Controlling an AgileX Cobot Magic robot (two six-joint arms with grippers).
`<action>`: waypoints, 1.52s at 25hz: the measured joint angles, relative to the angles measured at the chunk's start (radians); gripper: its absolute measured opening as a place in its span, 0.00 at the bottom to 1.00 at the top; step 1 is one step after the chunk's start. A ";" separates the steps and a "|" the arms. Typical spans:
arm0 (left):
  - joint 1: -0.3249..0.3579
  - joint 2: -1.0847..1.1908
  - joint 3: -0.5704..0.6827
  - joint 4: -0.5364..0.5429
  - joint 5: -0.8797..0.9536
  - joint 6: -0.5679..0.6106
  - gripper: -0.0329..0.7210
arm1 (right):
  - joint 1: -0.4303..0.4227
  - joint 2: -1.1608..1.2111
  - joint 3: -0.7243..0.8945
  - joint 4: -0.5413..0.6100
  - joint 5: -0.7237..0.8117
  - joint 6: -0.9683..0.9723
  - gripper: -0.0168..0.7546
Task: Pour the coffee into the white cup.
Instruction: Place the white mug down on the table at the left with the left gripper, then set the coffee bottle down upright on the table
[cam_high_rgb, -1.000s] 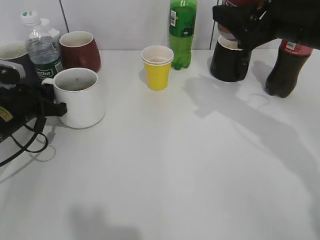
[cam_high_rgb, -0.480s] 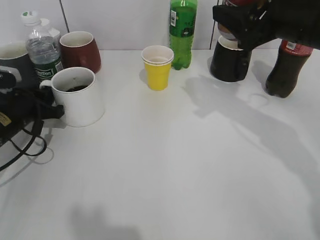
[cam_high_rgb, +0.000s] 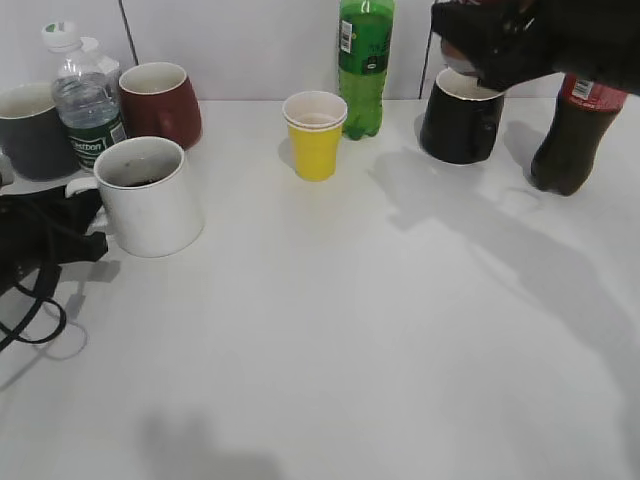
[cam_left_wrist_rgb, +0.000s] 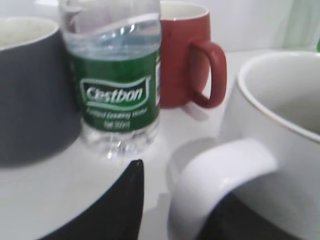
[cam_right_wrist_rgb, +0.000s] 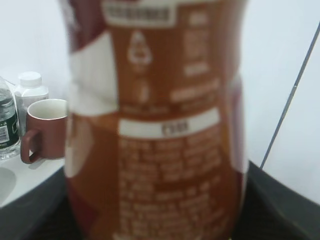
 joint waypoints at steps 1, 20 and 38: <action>0.000 -0.012 0.009 0.000 0.004 0.000 0.36 | 0.000 0.000 0.000 0.022 0.006 0.000 0.72; -0.001 -0.143 0.081 0.065 0.110 -0.016 0.46 | 0.000 0.016 0.000 0.086 0.108 0.000 0.72; -0.002 -0.528 0.111 0.257 0.303 -0.149 0.46 | 0.000 0.364 0.128 0.236 -0.052 -0.131 0.72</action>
